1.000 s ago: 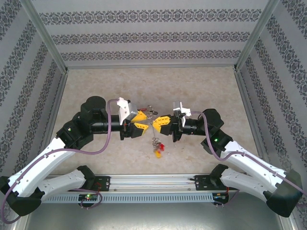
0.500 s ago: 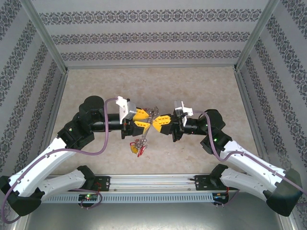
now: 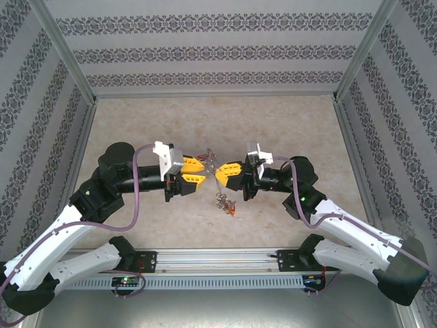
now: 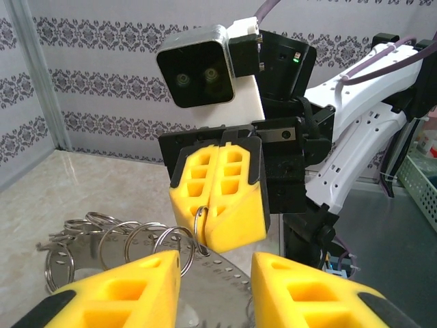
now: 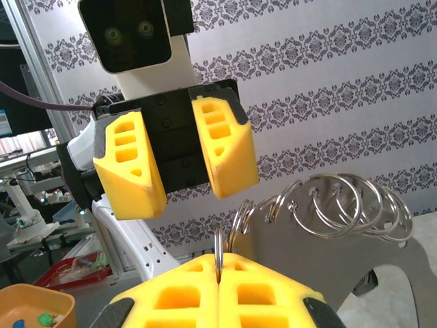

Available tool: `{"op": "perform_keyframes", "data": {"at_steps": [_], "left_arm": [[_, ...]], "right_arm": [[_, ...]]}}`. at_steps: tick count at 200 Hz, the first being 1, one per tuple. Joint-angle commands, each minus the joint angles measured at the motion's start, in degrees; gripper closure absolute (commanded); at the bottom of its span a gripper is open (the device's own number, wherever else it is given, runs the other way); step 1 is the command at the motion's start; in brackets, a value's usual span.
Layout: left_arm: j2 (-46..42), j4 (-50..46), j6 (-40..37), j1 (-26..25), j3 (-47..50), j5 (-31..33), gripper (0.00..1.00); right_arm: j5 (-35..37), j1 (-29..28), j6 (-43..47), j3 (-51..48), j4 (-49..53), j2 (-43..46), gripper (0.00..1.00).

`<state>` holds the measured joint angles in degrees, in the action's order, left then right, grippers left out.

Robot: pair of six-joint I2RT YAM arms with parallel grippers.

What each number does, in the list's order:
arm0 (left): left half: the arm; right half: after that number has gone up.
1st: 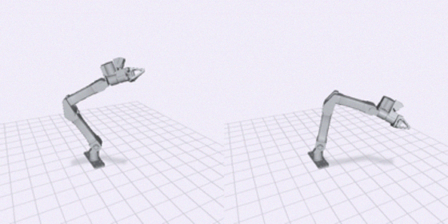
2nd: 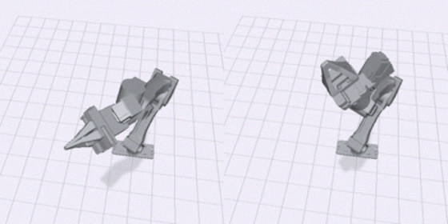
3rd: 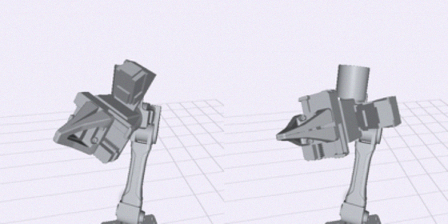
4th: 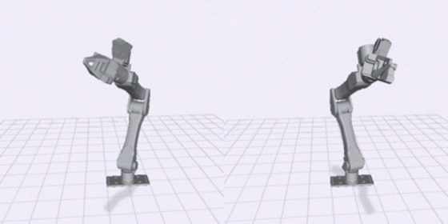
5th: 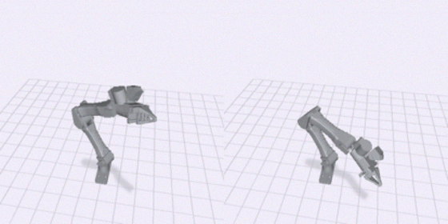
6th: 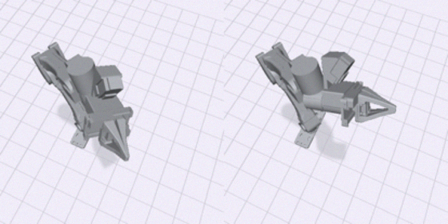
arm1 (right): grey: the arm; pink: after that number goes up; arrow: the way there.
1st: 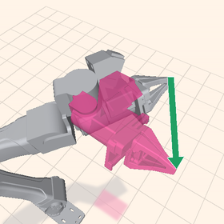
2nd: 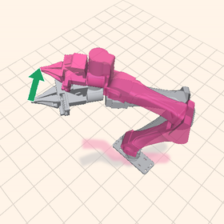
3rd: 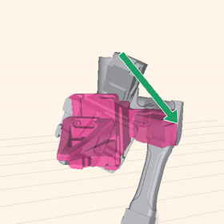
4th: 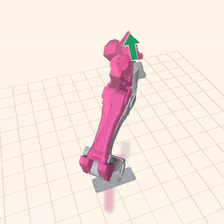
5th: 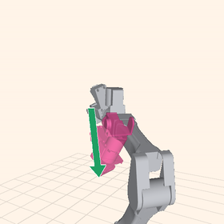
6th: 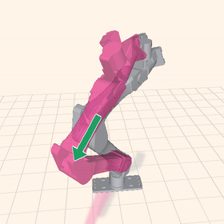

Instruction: Put the keys on the keyring

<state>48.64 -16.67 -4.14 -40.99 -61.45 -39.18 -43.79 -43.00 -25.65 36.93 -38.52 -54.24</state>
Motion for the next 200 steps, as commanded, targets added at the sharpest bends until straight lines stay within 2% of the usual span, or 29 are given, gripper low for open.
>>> {"op": "perform_keyframes", "data": {"at_steps": [1,76,138,200], "left_arm": [[0.61,0.65,-0.18,-1.25,0.24,-0.37,0.68],[4.30,4.24,-0.82,-1.81,-0.14,-0.06,0.70],[5.10,4.13,-0.90,-2.07,-0.70,-0.81,0.89],[5.23,4.79,-0.87,-2.34,-0.39,-0.69,0.93]], "right_arm": [[0.55,-0.01,-1.26,0.08,-7.19,-0.04,1.00],[-0.58,-0.15,-1.99,-0.19,-8.60,-0.42,1.00],[-0.07,-0.08,-2.11,-0.44,-9.36,-0.97,1.00],[0.28,-0.33,-1.93,0.12,-8.36,-1.99,1.00]]}}
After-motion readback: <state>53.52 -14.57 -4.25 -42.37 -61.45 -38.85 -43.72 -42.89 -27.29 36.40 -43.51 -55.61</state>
